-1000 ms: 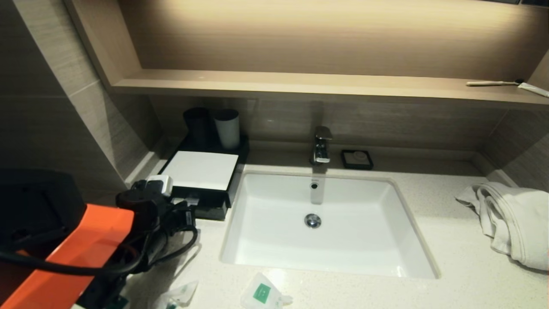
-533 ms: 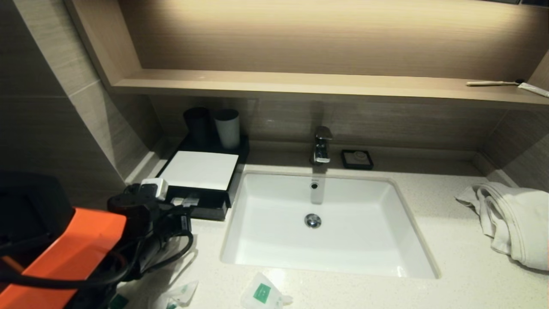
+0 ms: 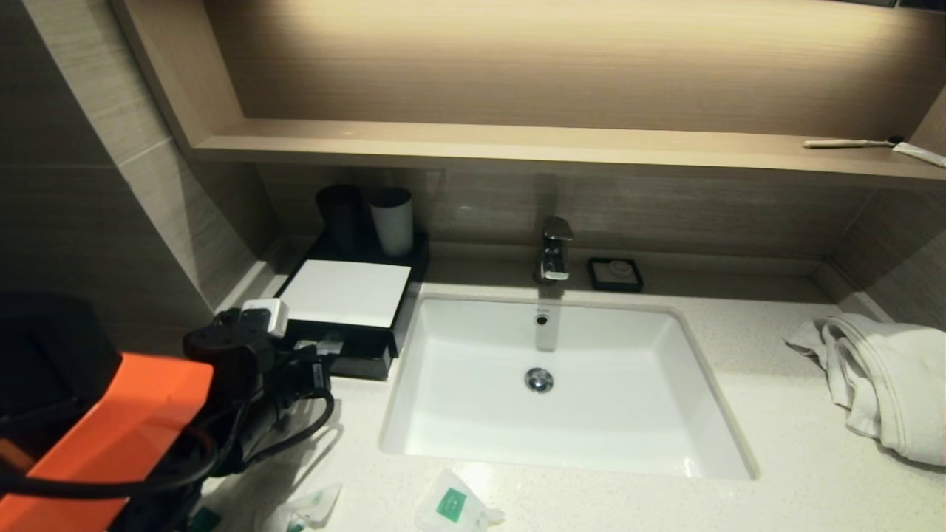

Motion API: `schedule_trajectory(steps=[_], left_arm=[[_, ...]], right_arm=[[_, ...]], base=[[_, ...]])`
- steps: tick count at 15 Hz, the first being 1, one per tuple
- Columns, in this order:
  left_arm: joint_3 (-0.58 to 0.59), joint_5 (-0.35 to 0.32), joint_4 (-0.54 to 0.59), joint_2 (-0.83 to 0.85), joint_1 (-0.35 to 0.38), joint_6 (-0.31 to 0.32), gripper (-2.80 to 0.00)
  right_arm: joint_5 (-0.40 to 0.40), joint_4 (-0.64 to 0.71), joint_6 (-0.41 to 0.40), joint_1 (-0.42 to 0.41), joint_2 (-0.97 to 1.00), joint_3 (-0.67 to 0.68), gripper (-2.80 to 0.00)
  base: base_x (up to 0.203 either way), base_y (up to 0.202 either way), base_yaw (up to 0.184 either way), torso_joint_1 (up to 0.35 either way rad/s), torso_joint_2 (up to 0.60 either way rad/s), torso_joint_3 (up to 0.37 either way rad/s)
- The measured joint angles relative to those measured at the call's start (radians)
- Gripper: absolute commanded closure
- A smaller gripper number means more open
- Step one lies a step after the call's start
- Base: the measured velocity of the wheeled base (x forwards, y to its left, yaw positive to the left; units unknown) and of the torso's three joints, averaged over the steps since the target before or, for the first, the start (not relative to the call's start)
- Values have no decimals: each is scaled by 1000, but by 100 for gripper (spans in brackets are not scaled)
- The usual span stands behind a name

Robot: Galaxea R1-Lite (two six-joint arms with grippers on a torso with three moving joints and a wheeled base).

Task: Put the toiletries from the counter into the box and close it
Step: Open the drawer

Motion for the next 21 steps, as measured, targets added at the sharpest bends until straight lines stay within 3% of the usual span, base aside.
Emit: schedule_trajectory(steps=[14, 21], left_arm=[[-176, 0, 258, -10, 0, 7, 0], [-225, 0, 323, -6, 3, 9, 0]], right_arm=[[-1, 0, 0, 0, 0, 0, 0], [0, 0, 0, 0, 0, 0, 0]], base=[[0, 0, 0, 0, 0, 0], [0, 0, 0, 0, 0, 0]])
